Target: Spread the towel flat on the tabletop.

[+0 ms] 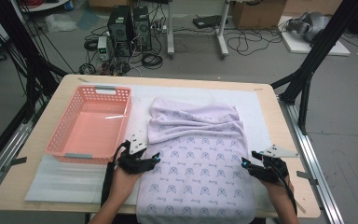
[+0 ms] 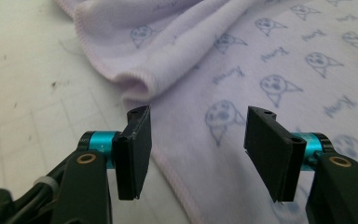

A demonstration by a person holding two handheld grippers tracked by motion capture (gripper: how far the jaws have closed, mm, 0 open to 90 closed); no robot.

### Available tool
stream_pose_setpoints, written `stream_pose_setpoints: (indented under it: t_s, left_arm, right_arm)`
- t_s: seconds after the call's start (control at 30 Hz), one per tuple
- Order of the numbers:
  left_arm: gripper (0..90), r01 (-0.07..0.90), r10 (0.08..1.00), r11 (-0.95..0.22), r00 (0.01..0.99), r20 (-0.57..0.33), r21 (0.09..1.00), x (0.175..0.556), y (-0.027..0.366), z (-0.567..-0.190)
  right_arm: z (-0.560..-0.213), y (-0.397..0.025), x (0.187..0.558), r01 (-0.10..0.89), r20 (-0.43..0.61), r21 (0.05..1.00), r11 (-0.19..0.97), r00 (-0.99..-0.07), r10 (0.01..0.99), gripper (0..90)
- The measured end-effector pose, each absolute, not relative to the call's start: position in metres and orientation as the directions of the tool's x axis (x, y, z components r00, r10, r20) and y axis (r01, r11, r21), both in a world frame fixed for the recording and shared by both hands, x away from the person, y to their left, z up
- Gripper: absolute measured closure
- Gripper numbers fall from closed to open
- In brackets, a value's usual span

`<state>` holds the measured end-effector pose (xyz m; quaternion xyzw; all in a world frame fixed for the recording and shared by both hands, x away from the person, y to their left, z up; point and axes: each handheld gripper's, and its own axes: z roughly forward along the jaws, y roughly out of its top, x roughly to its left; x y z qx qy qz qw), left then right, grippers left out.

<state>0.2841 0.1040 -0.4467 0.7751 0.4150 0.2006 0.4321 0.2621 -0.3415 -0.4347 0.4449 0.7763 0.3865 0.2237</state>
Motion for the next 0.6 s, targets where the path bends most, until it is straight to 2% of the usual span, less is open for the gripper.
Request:
stream_pose_setpoints:
  t_s: [0.17,0.4,0.53,0.6]
  left_arm:
    - [42.9,0.506,0.814,-0.238,0.569,-0.114,0.829,0.263,0.121,-0.448]
    - [47.5,0.55,0.788,-0.235,0.59,-0.174,0.802,0.247,0.123,-0.453]
    - [48.5,0.541,0.785,-0.232,0.595,-0.173,0.808,0.235,0.123,-0.455]
    - [55.2,0.523,0.79,-0.25,0.597,-0.14,0.815,0.229,0.123,-0.456]
  right_arm:
    - [-0.44,-0.345,0.24,0.528,0.009,0.79,0.311,-0.518,0.855,50.6]
    - [-0.446,-0.344,0.223,0.547,0.048,0.781,0.3,-0.531,0.846,53.5]
    - [-0.449,-0.343,0.214,0.556,0.03,0.763,0.33,-0.54,0.841,54.9]
    - [-0.45,-0.344,0.209,0.556,0.025,0.763,0.331,-0.536,0.844,56.4]
